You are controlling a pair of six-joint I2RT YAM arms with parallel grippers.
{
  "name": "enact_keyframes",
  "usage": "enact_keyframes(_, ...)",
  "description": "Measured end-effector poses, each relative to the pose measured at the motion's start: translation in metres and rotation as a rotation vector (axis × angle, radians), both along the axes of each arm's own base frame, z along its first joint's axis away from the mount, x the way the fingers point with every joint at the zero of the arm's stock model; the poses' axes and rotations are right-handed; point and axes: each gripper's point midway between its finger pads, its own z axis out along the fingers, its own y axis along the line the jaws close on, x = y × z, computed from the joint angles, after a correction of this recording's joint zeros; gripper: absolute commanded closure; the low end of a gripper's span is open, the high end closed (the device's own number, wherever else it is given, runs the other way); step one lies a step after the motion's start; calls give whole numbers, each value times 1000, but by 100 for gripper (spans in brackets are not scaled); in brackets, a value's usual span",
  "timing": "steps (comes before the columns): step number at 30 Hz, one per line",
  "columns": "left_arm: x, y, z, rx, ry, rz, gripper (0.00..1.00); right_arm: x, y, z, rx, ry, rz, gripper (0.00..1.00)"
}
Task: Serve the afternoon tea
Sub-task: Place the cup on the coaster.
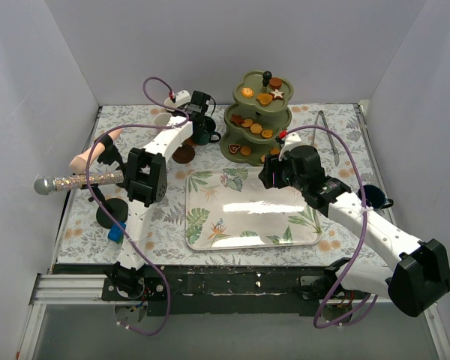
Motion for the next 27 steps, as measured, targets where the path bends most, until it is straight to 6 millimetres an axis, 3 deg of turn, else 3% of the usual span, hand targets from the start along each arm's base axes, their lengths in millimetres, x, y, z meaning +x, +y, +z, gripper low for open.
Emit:
enact_keyframes(9,0,-11,5,33,-24,-51,57,-1,-1,-4,-3,8,-1,36)
enact_keyframes(21,-10,-24,58,90,-124,-119,55,-5,-5,-11,-11,23,-4,36)
enact_keyframes(27,-12,-33,74,122,-148,-207,53,-5,-5,-12,-13,27,-4,36)
